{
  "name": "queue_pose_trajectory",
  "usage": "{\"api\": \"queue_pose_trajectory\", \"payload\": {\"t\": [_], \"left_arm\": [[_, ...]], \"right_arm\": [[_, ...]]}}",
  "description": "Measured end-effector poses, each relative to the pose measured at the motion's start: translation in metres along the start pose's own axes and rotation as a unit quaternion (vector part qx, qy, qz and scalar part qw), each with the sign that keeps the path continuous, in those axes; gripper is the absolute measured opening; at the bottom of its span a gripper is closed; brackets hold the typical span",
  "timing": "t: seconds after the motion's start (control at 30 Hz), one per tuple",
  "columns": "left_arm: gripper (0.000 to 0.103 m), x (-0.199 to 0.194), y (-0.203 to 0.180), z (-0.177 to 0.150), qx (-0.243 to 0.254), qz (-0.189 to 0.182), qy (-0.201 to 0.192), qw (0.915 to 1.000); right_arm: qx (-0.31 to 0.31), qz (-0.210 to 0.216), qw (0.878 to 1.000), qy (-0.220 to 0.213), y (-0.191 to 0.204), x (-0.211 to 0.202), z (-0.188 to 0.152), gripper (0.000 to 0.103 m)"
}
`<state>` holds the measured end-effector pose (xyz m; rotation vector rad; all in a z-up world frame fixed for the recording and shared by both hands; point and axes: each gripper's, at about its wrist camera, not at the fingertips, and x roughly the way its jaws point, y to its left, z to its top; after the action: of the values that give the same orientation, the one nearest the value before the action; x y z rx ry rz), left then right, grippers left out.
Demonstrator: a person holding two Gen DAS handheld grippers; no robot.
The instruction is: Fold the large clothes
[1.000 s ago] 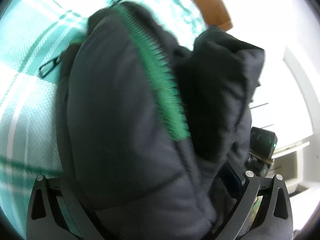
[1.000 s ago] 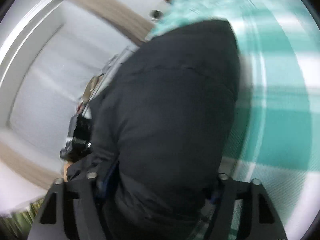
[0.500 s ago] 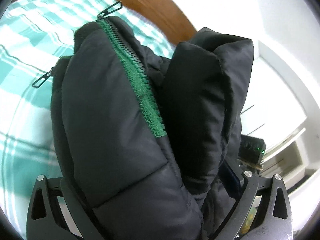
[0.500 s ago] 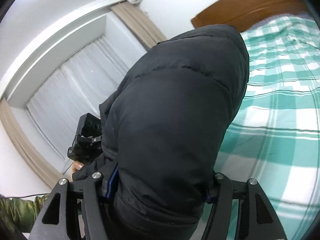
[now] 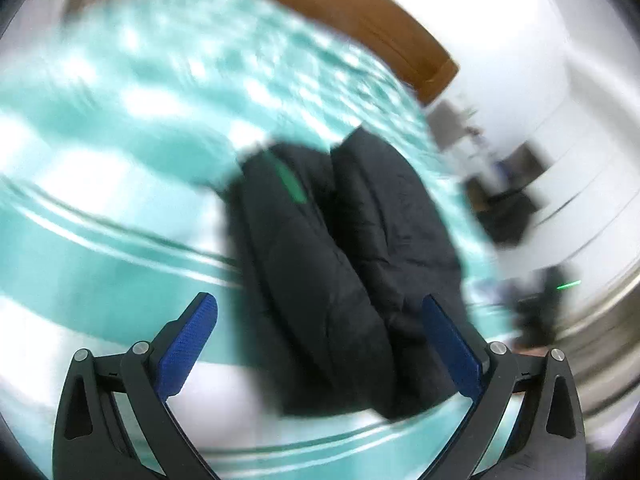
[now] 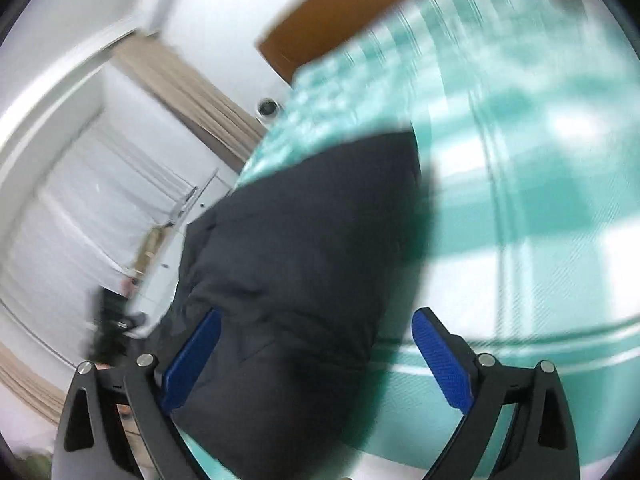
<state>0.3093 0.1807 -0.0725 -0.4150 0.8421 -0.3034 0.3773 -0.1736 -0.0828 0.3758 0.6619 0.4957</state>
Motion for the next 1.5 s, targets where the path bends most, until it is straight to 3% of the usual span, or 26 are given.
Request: {"api": "queue_pose_trajectory", "payload": {"t": [0.07,0.1,0.17,0.23,0.3,0.4,0.47,0.57,0.73,0.9,1.17,1.33,1.5], "left_arm": [[0.102,-0.041,-0.03,-0.021,0.069,0.104,-0.055,0.9907],[0.102,-0.06,-0.052,-0.032,0.099,0.151,-0.087,0.9797],[0.102,-0.082,-0.07,-0.041,0.121,0.186,-0.129,0.9665],[0.102,-0.089,-0.089,-0.045,0.133,0.202,-0.168,0.9556],[0.102,-0.091,-0.1,-0.05,0.132,0.204,-0.178,0.9536],[0.103,-0.117,-0.115,-0.059,0.123,0.218,-0.188,0.9497],[0.102,-0.119,-0.124,-0.066,0.13,0.244,-0.21,0.938],[0.102,-0.124,-0.148,-0.074,0.144,0.263,-0.221,0.9281],[0.102,-0.138,-0.168,-0.089,0.144,0.267,-0.221,0.9269],[0.102,-0.141,-0.181,-0.102,0.15,0.257,-0.212,0.9308],[0.102,-0.137,-0.187,-0.11,0.135,0.237,-0.191,0.943],[0.102,-0.136,-0.193,-0.118,0.147,0.246,-0.188,0.9393],[0.103,-0.139,-0.198,-0.124,0.142,0.24,-0.175,0.9442]], "right_arm": [[-0.066,-0.036,0.996,-0.039,0.034,-0.027,-0.007,0.098],[-0.095,-0.054,0.993,-0.054,0.052,-0.041,-0.012,0.098],[-0.136,-0.086,0.984,-0.081,0.082,-0.056,-0.018,0.098],[-0.159,-0.116,0.974,-0.108,0.107,-0.081,-0.026,0.099],[-0.169,-0.151,0.966,-0.121,0.129,-0.101,-0.035,0.103],[-0.176,-0.172,0.964,-0.1,0.14,-0.107,-0.048,0.103],[-0.182,-0.188,0.96,-0.099,0.146,-0.119,-0.061,0.103],[-0.183,-0.193,0.959,-0.099,0.157,-0.13,-0.078,0.103],[-0.176,-0.194,0.96,-0.097,0.176,-0.145,-0.097,0.103],[-0.186,-0.199,0.958,-0.085,0.19,-0.151,-0.107,0.103],[-0.179,-0.237,0.952,-0.078,0.208,-0.158,-0.109,0.103],[-0.171,-0.277,0.943,-0.063,0.211,-0.158,-0.11,0.103],[-0.144,-0.292,0.944,-0.053,0.214,-0.161,-0.111,0.103]]}}
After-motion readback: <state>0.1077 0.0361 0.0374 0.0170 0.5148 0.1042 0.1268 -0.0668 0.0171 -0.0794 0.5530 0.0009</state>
